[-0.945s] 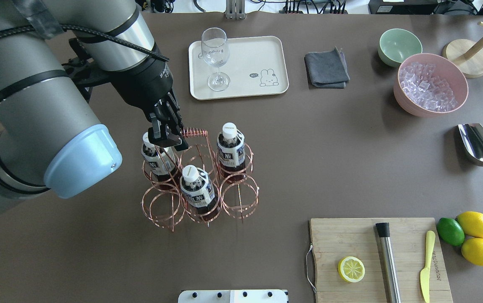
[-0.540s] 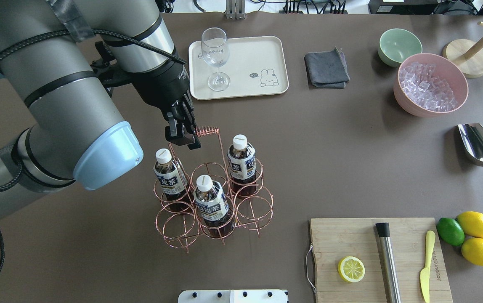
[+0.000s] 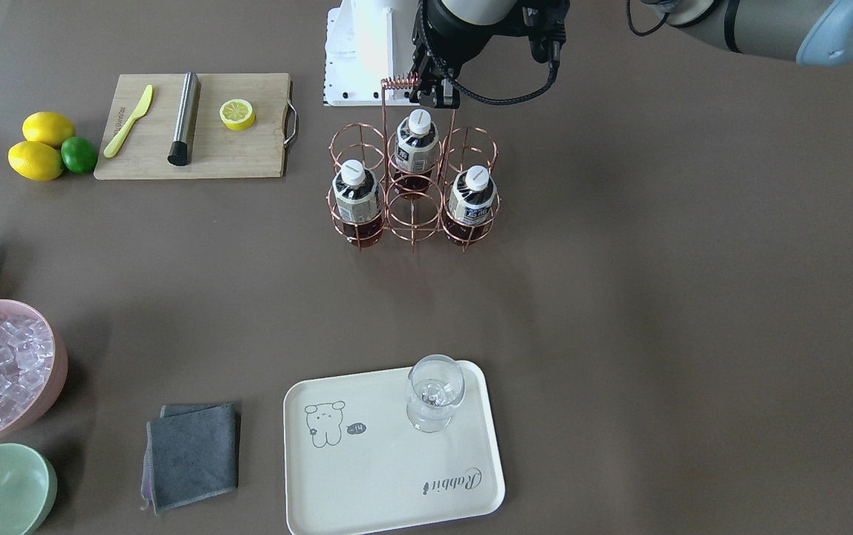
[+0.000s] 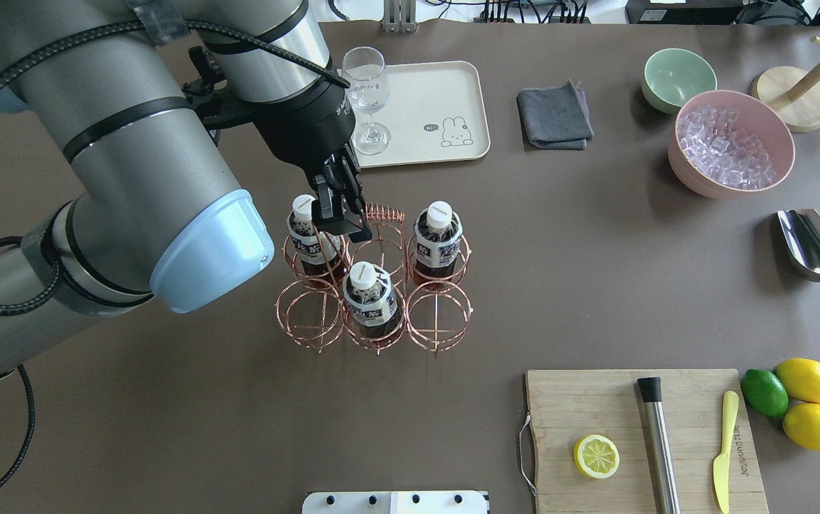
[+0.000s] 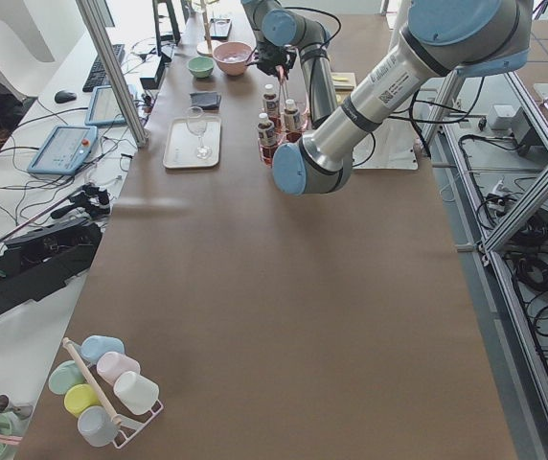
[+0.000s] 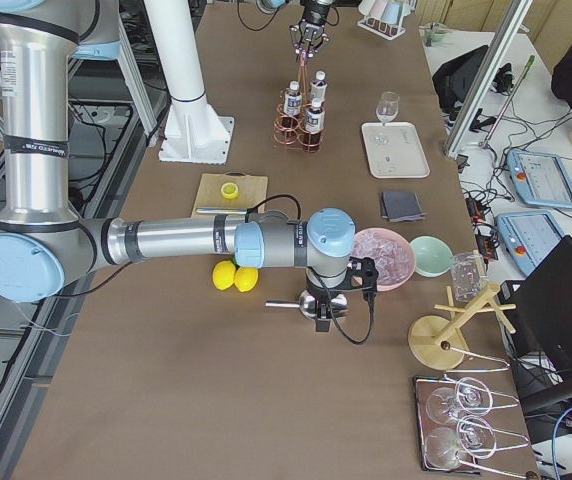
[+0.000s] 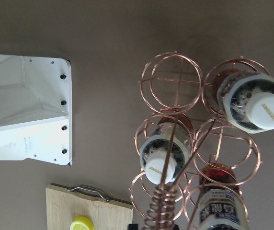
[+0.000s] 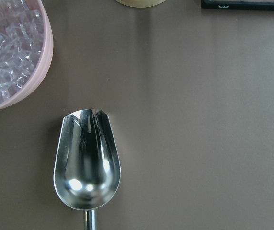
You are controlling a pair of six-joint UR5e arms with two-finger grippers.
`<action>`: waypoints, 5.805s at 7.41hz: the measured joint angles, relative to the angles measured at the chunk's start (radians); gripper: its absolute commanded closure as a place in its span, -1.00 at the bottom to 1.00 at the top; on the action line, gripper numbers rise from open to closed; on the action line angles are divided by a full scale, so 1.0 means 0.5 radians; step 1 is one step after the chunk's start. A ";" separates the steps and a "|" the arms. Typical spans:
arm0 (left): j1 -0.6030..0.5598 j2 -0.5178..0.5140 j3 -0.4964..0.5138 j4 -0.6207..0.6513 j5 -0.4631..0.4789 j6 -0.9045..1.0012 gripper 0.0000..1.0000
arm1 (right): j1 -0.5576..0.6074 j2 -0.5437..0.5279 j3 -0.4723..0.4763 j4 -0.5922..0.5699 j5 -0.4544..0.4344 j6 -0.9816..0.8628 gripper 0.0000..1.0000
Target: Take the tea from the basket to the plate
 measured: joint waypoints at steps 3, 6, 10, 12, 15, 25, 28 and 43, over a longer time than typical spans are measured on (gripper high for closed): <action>0.105 -0.048 0.066 0.006 0.022 -0.010 1.00 | 0.001 0.002 0.012 0.002 0.073 -0.001 -1.00; 0.190 -0.037 0.080 0.004 0.092 -0.011 1.00 | 0.000 0.020 0.001 0.003 0.126 -0.003 -1.00; 0.202 -0.035 0.060 0.009 0.093 -0.014 1.00 | 0.000 0.020 0.035 0.003 0.145 0.001 -1.00; 0.201 -0.044 0.055 0.034 0.093 -0.013 1.00 | -0.033 0.020 0.191 0.025 0.307 0.017 -1.00; 0.211 -0.070 0.066 0.071 0.093 -0.013 1.00 | -0.262 0.034 0.266 0.684 0.522 0.150 -1.00; 0.217 -0.080 0.078 0.110 0.096 -0.011 1.00 | -1.927 0.368 0.104 2.990 -1.086 1.240 -1.00; 0.217 -0.078 0.073 0.113 0.096 -0.012 1.00 | -2.040 0.405 0.123 3.001 -1.398 0.659 -1.00; 0.211 -0.074 0.055 0.178 0.096 -0.012 1.00 | -2.486 0.570 0.033 3.089 -1.992 0.409 -0.44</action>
